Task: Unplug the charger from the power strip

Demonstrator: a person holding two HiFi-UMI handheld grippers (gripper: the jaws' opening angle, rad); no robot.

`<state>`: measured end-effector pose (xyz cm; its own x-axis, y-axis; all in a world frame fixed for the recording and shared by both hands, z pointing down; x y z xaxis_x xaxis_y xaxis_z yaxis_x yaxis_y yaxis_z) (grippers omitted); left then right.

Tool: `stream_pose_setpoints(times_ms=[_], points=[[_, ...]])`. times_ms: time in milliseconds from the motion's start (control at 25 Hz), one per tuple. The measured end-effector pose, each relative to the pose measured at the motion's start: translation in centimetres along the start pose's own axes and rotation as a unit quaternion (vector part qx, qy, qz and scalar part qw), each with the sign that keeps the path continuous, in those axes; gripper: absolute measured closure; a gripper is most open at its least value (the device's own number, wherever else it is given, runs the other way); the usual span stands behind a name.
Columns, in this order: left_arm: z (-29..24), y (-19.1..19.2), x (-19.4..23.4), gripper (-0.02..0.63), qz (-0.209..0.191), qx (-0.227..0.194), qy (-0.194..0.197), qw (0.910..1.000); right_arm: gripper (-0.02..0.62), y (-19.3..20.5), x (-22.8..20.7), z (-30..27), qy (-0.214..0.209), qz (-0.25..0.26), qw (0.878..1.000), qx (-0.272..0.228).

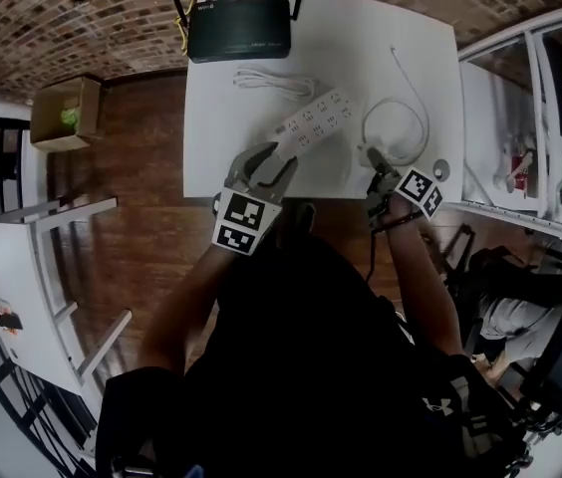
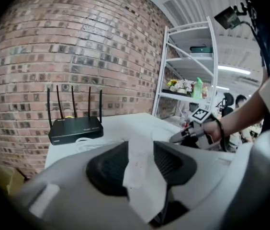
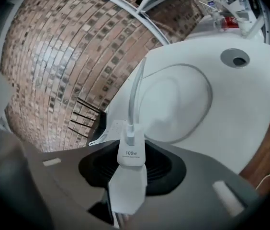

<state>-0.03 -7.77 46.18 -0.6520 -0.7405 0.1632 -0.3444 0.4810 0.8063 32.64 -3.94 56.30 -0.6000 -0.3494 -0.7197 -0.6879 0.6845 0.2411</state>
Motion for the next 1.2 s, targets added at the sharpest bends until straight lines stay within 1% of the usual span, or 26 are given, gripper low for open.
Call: stream_pose_setpoints(times_ms=[160, 280, 320, 400, 440, 520, 640, 720, 760, 800, 840, 880, 920, 960, 1000, 1040, 1120, 1200], points=[[2.0, -0.7, -1.1, 0.443, 0.013, -0.011, -0.007, 0.9998, 0.453, 0.2, -1.9, 0.3, 0.031, -0.025, 0.999, 0.012], [2.1, -1.5, -1.6, 0.445, 0.010, -0.019, -0.002, 0.9998, 0.451, 0.1, -2.4, 0.5, 0.043, -0.021, 0.999, 0.011], [2.0, -1.8, -1.7, 0.445, 0.010, -0.020, 0.002, 0.9997, 0.441, 0.0, -2.5, 0.6, 0.052, -0.018, 0.998, 0.011], [1.8, -2.2, -2.0, 0.445, 0.017, -0.017, 0.017, 0.9996, 0.381, -0.1, -2.7, 1.0, 0.074, -0.016, 0.997, 0.010], [1.7, -2.3, -2.1, 0.445, 0.022, -0.014, 0.024, 0.9994, 0.367, 0.0, -2.9, 1.3, 0.087, -0.015, 0.996, 0.009], [1.3, -2.4, -2.0, 0.445, 0.023, -0.011, 0.030, 0.9992, 0.345, 0.1, -3.1, 2.2, 0.115, -0.005, 0.993, 0.004], [0.7, -2.7, -1.8, 0.445, 0.016, -0.012, 0.035, 0.9992, 0.331, 0.1, -2.9, 4.0, 0.158, 0.017, 0.987, -0.015], [0.6, -2.8, -1.6, 0.445, 0.019, -0.012, 0.042, 0.9989, 0.331, 0.3, -2.2, 5.2, 0.180, 0.043, 0.982, -0.032], [0.7, -2.8, -1.5, 0.445, 0.023, -0.011, 0.045, 0.9987, 0.333, 0.5, -1.5, 5.8, 0.184, 0.062, 0.980, -0.040], [0.8, -2.8, -1.4, 0.445, 0.028, -0.011, 0.048, 0.9984, 0.337, 0.6, -0.4, 6.2, 0.181, 0.084, 0.979, -0.048], [0.9, -2.9, -1.3, 0.445, 0.034, -0.011, 0.051, 0.9980, 0.362, 0.7, 0.8, 6.6, 0.170, 0.108, 0.978, -0.055], [1.1, -3.1, -1.4, 0.445, 0.042, -0.013, 0.055, 0.9975, 0.396, 0.8, 2.3, 6.9, 0.150, 0.133, 0.978, -0.060], [1.2, -3.3, -1.4, 0.445, 0.050, -0.016, 0.061, 0.9967, 0.440, 0.9, 3.8, 7.0, 0.122, 0.156, 0.978, -0.063], [1.4, -3.6, -1.5, 0.449, 0.058, -0.019, 0.068, 0.9958, 0.498, 1.0, 5.4, 7.0, 0.092, 0.179, 0.978, -0.062], [1.7, -3.9, -1.7, 0.466, 0.065, -0.024, 0.074, 0.9948, 0.549, 1.3, 6.9, 6.9, 0.064, 0.200, 0.976, -0.059], [2.0, -4.2, -1.8, 0.485, 0.070, -0.030, 0.080, 0.9939, 0.566, 1.6, 8.4, 6.8, 0.041, 0.223, 0.973, -0.053], [2.9, -4.7, -2.2, 0.517, 0.077, -0.042, 0.086, 0.9925, 0.572, 2.6, 11.1, 6.7, 0.007, 0.268, 0.963, -0.041], [3.9, -5.1, -2.5, 0.569, 0.081, -0.056, 0.088, 0.9913, 0.576, 3.2, 13.7, 6.7, -0.021, 0.305, 0.951, -0.040]])
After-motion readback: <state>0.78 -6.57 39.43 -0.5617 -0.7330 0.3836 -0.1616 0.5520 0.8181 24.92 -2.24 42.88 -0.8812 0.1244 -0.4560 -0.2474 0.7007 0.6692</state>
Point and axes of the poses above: the fingertips, and each gripper's own axes: z backward along the fingers, x to its left, y out of its underside, the point moved 10 cm from there along z, backward along the fingers, and after that the axes turned 9 degrees about x, right-handed, at the moved point
